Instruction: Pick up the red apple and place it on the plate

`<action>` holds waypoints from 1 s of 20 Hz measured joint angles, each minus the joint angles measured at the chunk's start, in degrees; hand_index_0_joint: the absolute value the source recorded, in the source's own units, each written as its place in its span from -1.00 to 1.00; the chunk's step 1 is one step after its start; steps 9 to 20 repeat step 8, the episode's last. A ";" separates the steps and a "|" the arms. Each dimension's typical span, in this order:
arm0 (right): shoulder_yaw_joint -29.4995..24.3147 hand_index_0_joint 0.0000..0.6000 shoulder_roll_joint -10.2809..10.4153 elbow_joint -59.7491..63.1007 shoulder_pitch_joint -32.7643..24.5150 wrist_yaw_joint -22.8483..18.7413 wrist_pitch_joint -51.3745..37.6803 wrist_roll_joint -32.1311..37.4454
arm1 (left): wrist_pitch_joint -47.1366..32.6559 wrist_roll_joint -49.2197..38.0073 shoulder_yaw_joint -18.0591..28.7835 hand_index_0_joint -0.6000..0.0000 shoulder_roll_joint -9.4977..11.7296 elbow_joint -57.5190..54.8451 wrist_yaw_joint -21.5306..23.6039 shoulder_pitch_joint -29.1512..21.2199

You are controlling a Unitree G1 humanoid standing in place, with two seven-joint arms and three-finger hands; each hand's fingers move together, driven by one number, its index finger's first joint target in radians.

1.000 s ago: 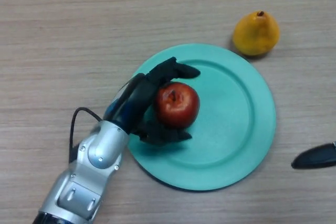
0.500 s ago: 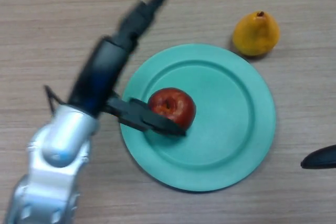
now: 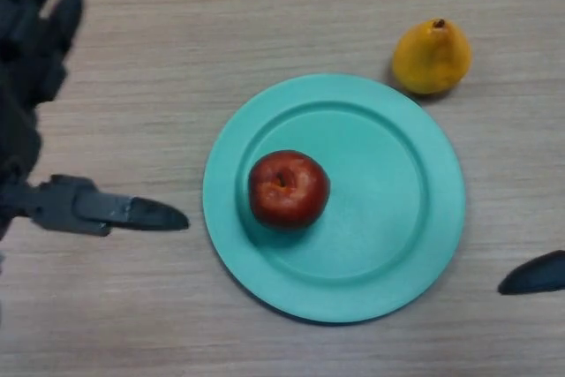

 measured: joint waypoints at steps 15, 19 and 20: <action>-2.61 -1.00 3.26 0.00 -0.20 1.94 0.89 -0.07 | -2.63 -2.06 0.45 1.00 -1.30 2.38 -0.04 3.33; -2.61 -1.00 3.26 0.00 -0.20 1.94 0.89 -0.07 | -2.63 -2.06 0.45 1.00 -1.30 2.38 -0.04 3.33; -2.61 -1.00 3.26 0.00 -0.20 1.94 0.89 -0.07 | -2.63 -2.06 0.45 1.00 -1.30 2.38 -0.04 3.33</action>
